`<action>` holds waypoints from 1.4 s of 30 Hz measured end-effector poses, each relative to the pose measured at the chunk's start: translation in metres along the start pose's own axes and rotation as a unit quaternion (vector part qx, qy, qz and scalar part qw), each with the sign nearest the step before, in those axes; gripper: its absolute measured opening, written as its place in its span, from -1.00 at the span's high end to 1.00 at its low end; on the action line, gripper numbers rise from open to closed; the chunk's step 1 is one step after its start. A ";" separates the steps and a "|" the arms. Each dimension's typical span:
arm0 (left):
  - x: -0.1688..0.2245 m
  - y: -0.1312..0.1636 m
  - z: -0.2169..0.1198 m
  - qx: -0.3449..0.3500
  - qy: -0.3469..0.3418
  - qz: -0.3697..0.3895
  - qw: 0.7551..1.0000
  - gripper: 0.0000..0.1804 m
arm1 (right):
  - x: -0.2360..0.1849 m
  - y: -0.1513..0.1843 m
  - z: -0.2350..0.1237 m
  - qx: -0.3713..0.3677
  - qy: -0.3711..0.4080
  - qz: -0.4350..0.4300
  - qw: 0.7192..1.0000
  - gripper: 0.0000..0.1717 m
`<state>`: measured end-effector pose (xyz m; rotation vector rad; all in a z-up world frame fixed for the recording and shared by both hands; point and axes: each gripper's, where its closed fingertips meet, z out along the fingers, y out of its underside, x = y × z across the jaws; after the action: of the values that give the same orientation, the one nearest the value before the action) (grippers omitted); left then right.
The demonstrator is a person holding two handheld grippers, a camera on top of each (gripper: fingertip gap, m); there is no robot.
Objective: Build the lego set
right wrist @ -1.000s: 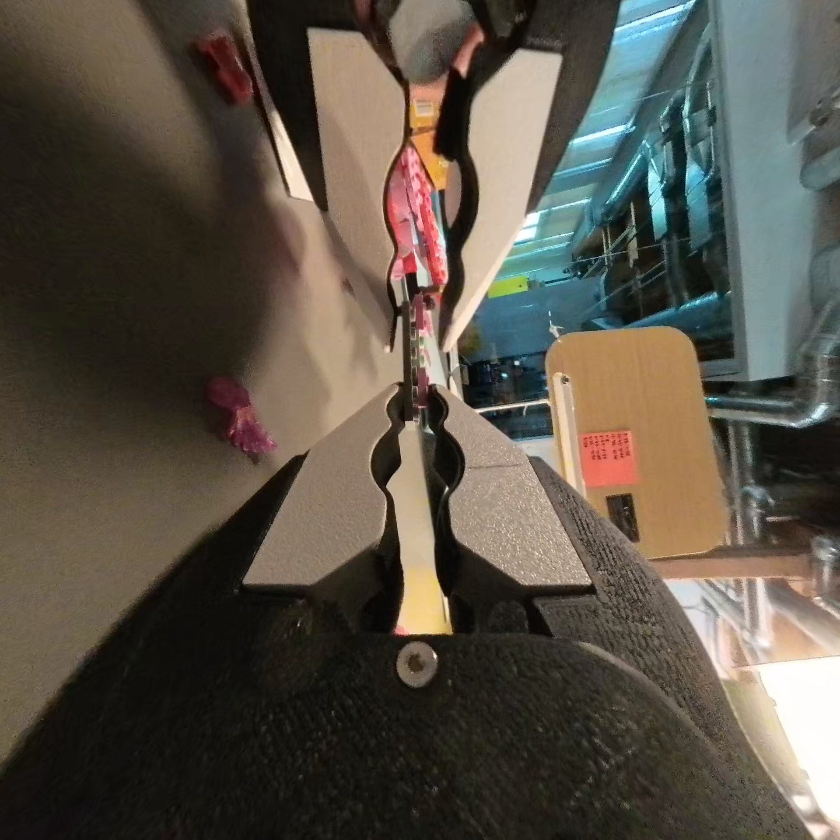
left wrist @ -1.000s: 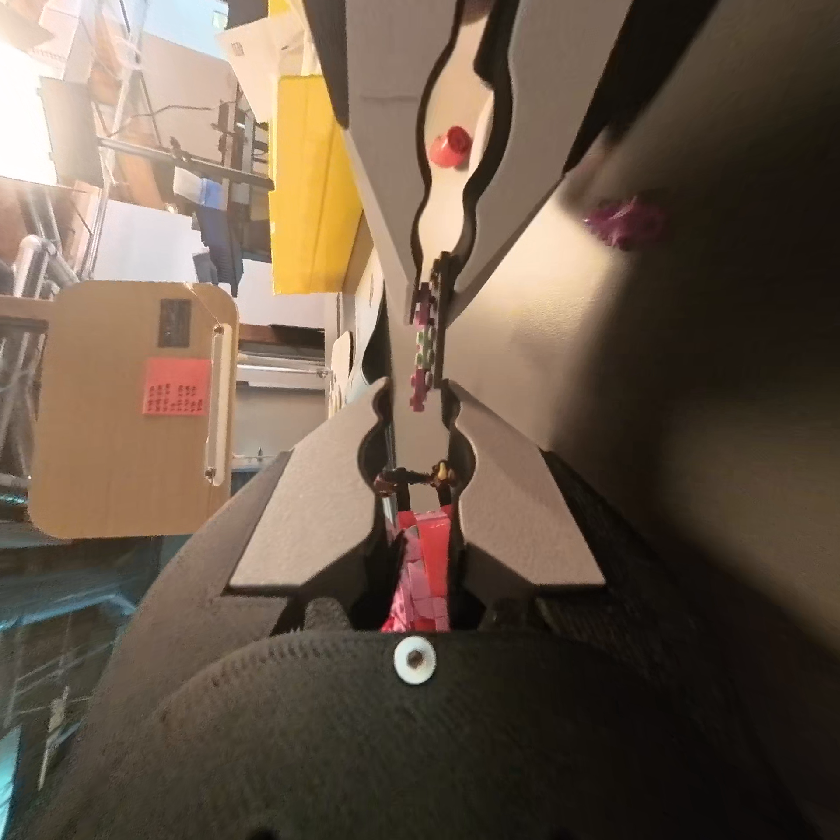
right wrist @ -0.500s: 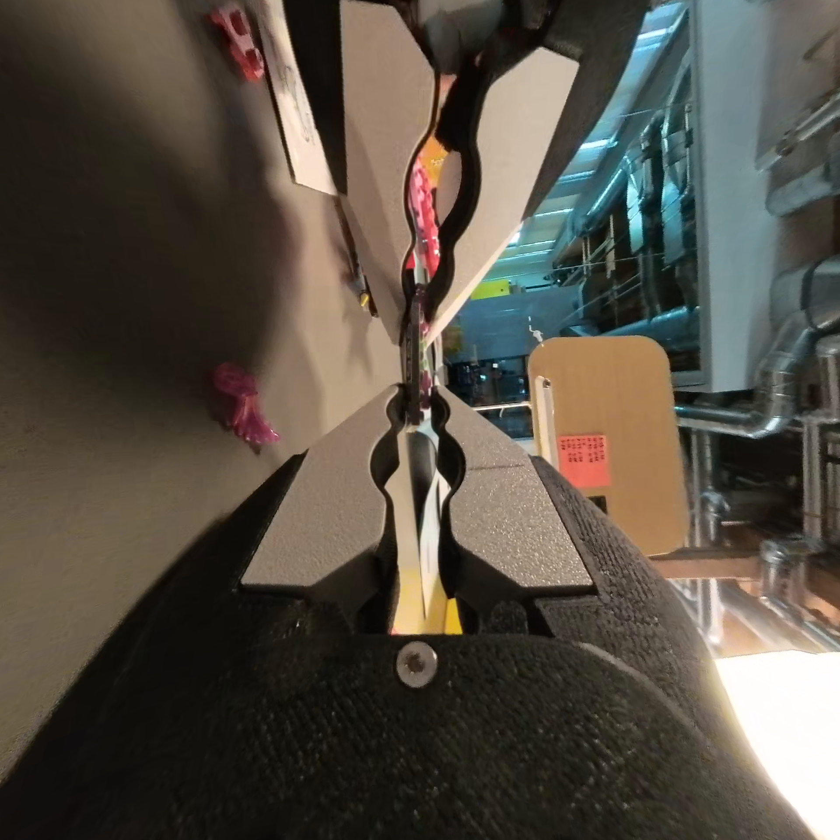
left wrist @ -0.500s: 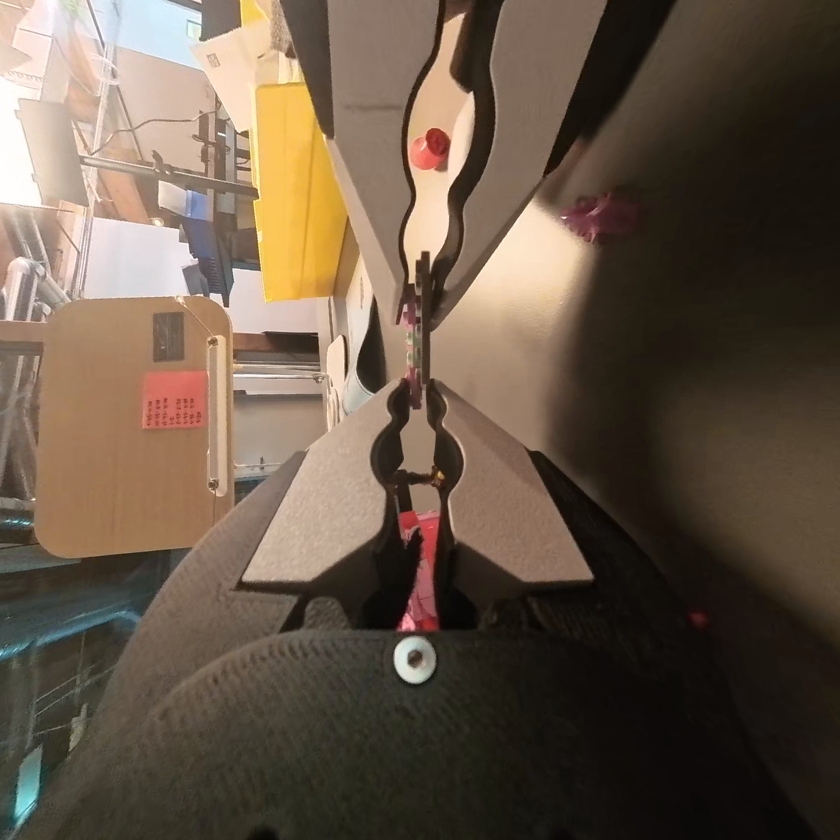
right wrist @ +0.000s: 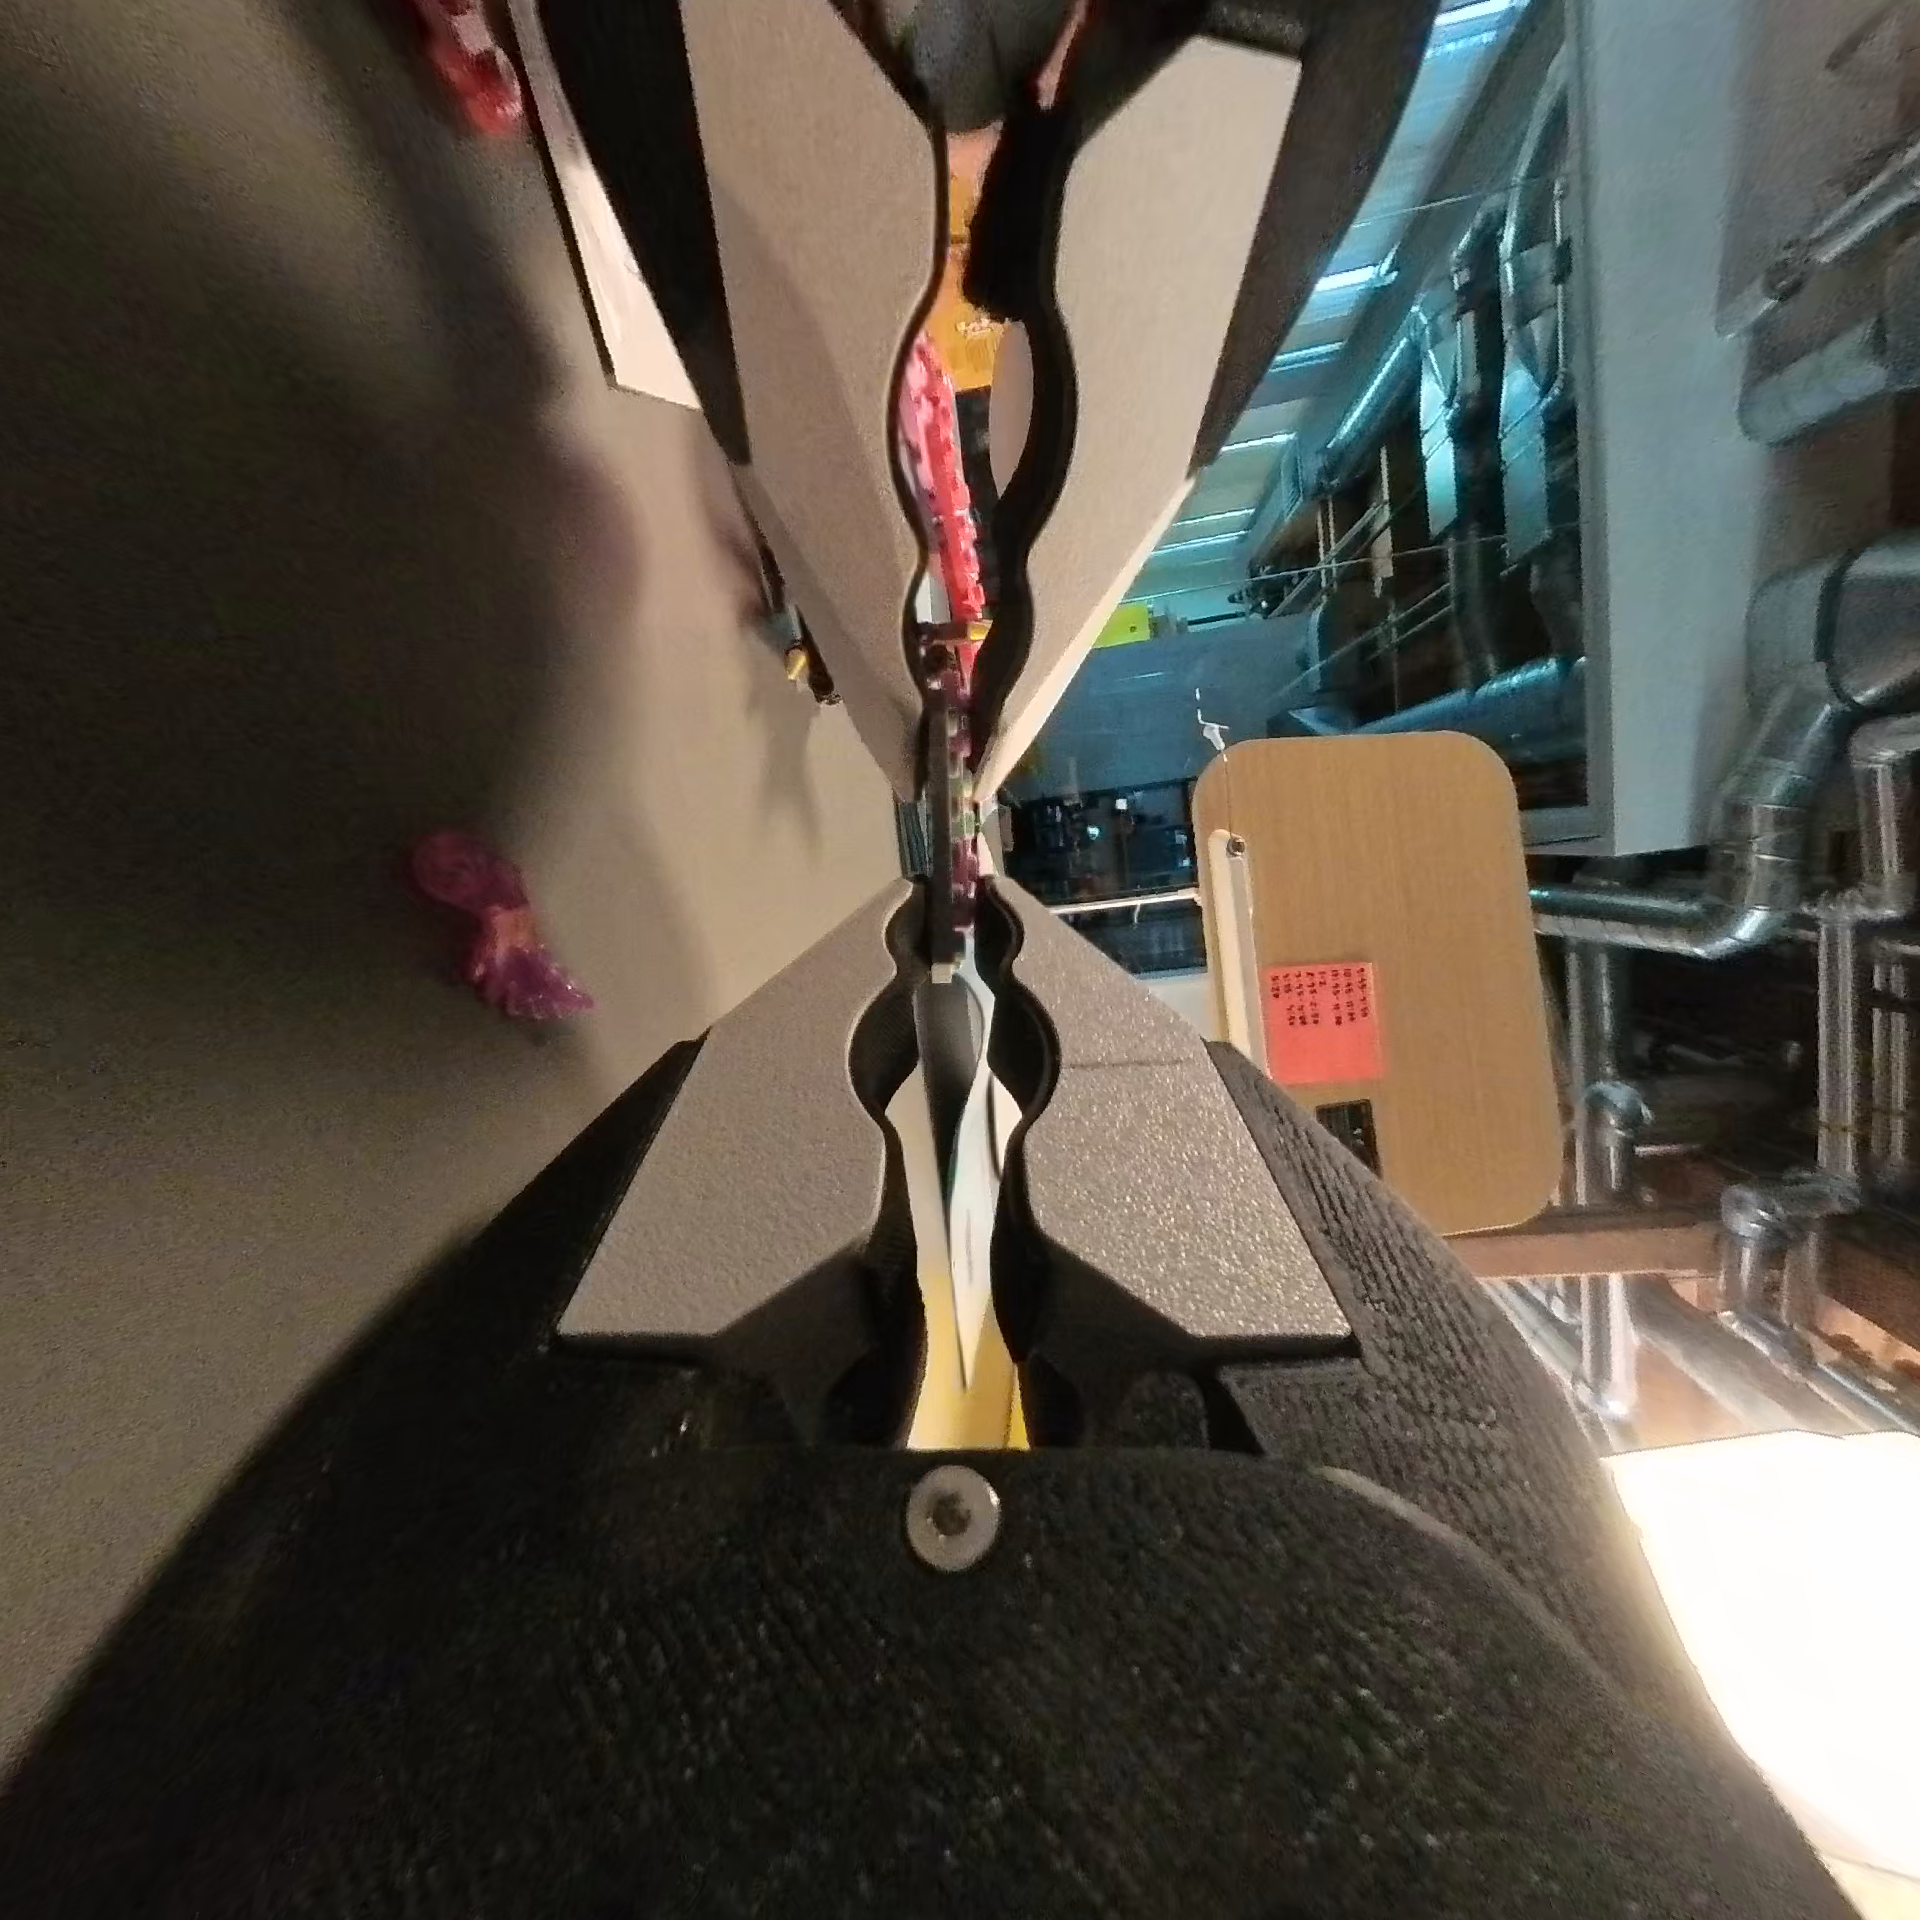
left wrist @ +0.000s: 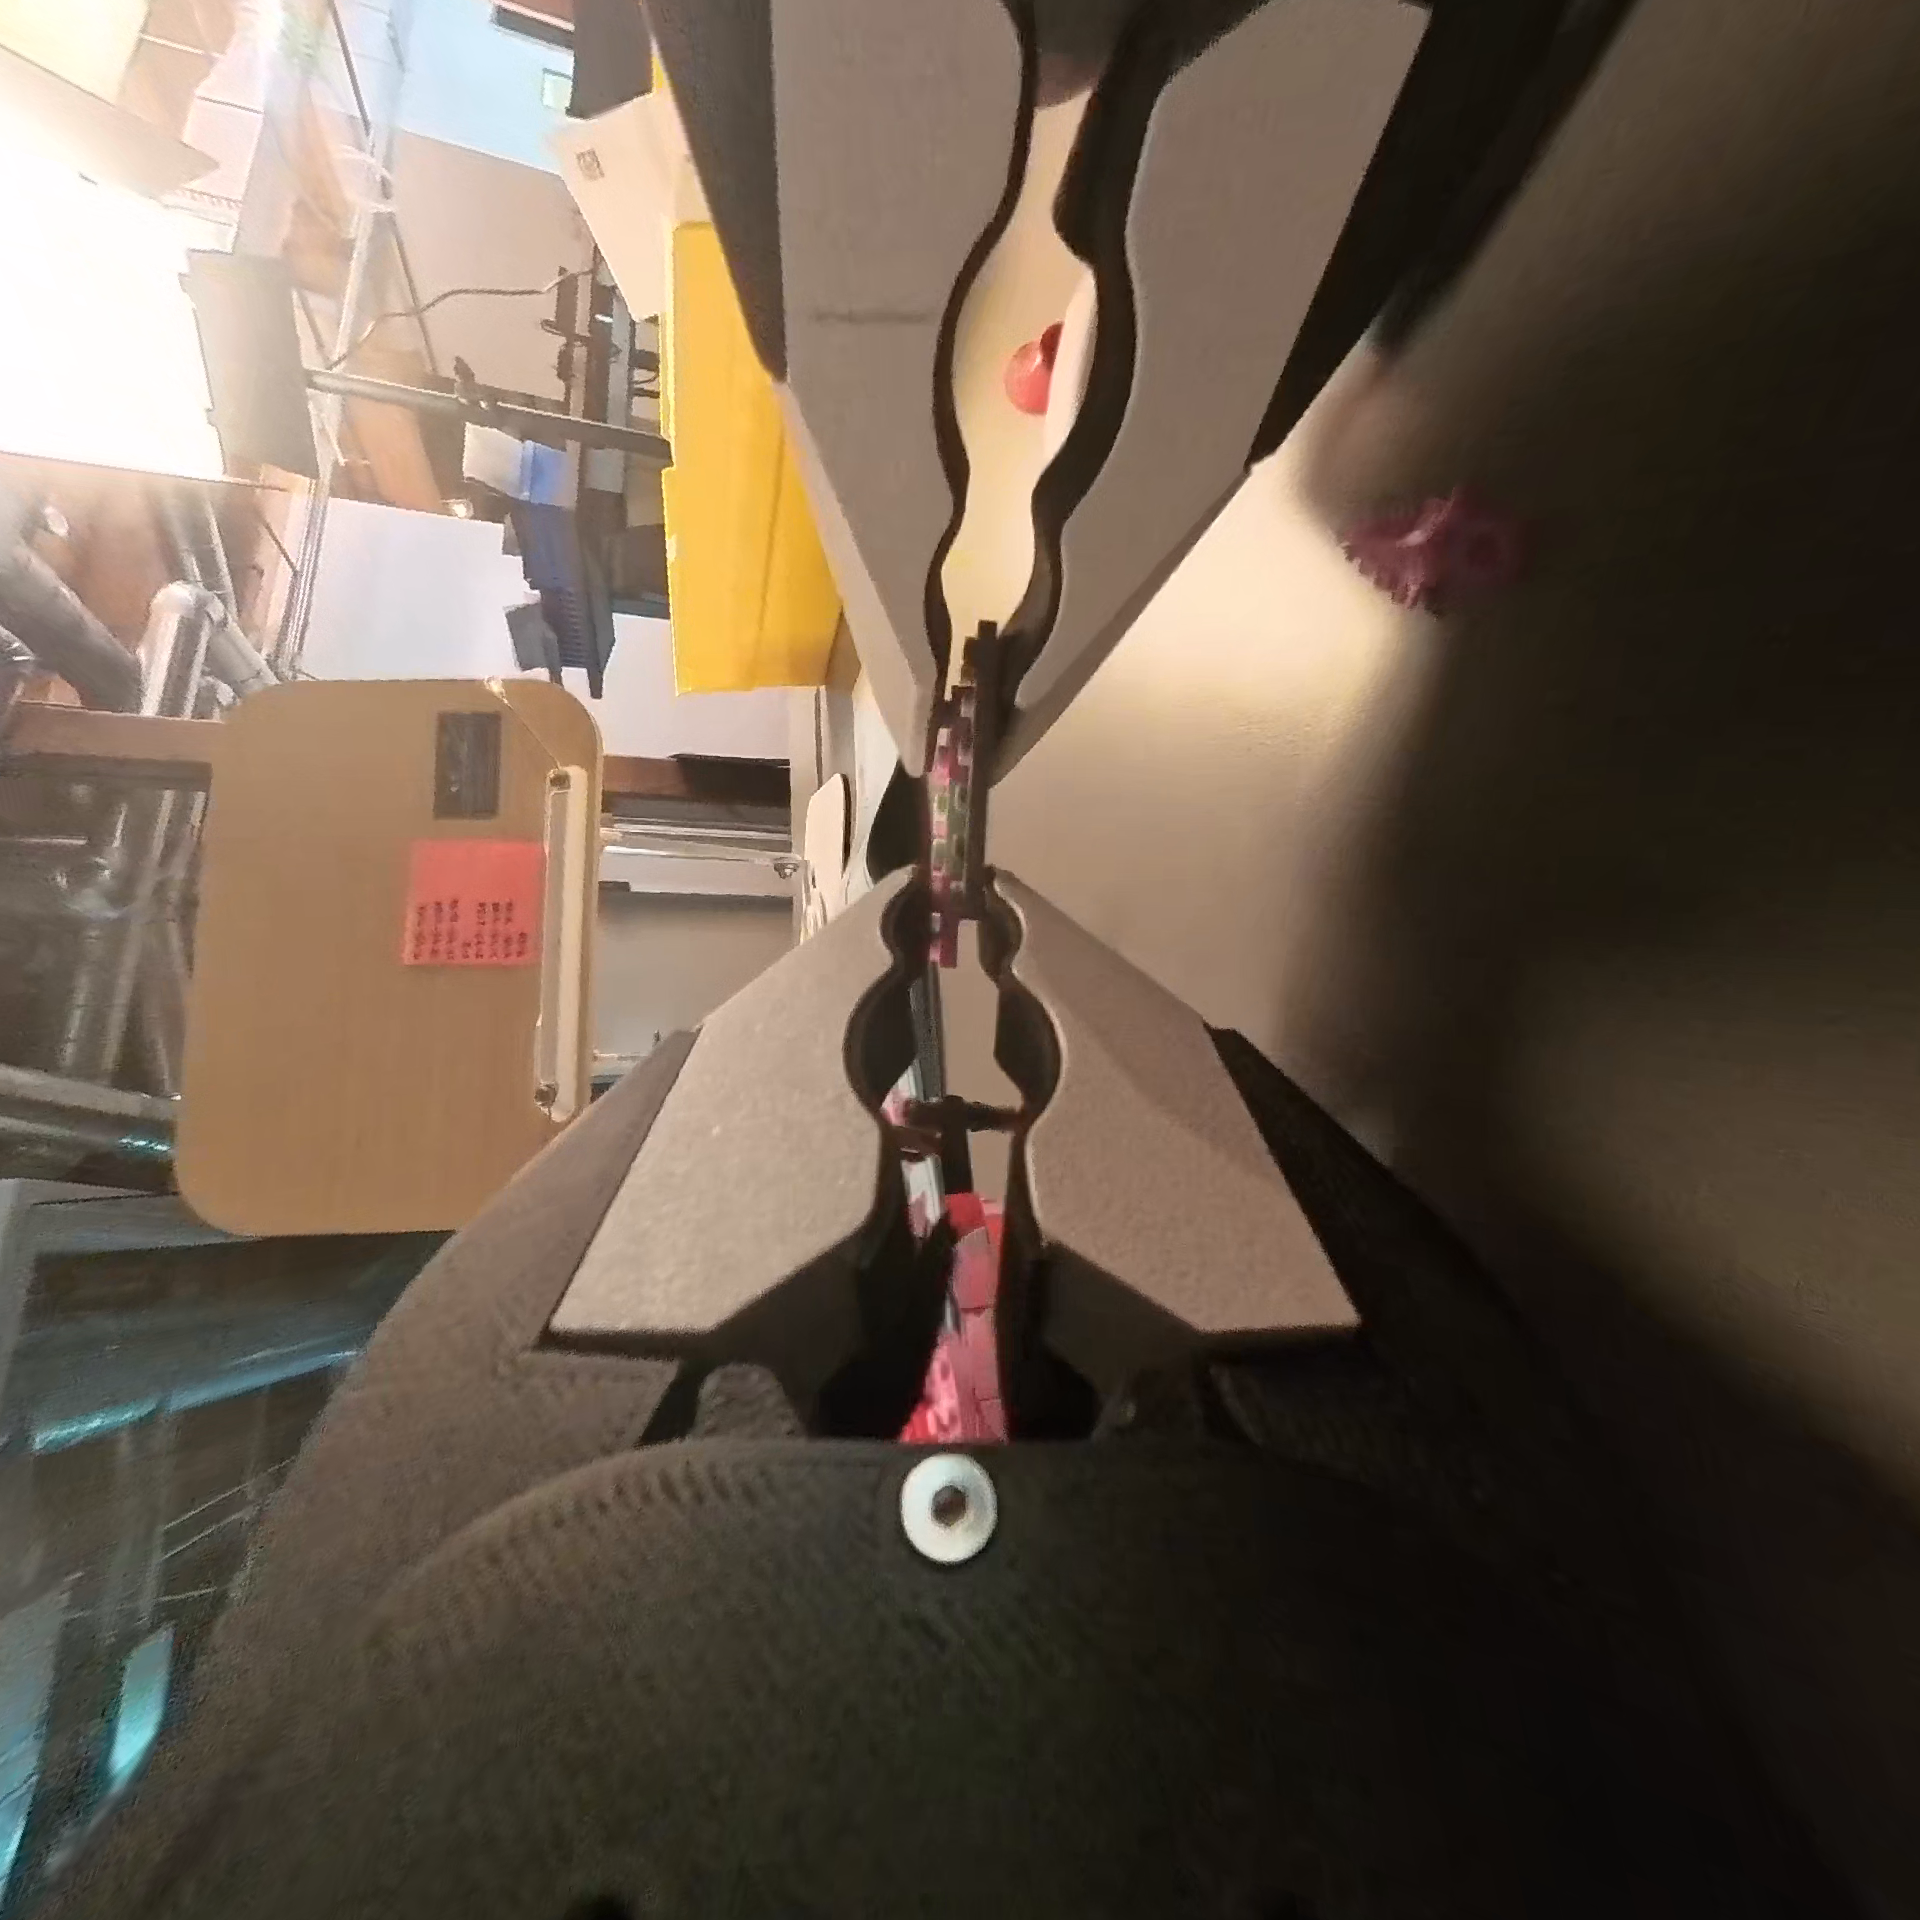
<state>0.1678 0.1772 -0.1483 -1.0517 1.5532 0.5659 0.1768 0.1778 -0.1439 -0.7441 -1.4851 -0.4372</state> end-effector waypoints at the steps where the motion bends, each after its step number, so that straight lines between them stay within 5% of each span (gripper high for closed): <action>1: 0.000 0.000 0.000 -0.002 0.001 0.002 1.000 0.92 | 0.000 0.000 0.000 0.000 0.001 -0.001 1.000 0.94; 24: 0.004 0.001 0.003 -0.026 0.004 0.041 0.999 0.93 | -0.005 -0.002 0.001 -0.007 -0.017 -0.003 1.000 0.94; 30: -0.007 -0.001 -0.002 -0.009 0.003 -0.023 1.000 0.92 | 0.009 -0.009 -0.003 0.063 -0.021 0.137 0.988 0.91; 35: -0.018 -0.008 -0.017 0.077 0.024 -0.119 0.990 0.92 | 0.026 -0.022 -0.015 0.140 -0.011 0.212 0.967 0.46; 42: -0.009 -0.033 -0.033 0.179 0.100 -0.186 0.961 0.93 | 0.030 -0.044 -0.033 0.206 -0.034 0.248 0.946 0.55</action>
<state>0.1787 0.1376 -0.1247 -1.1039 1.5059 -0.0832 0.1730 0.1295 -0.1049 -0.7643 -1.3302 0.2801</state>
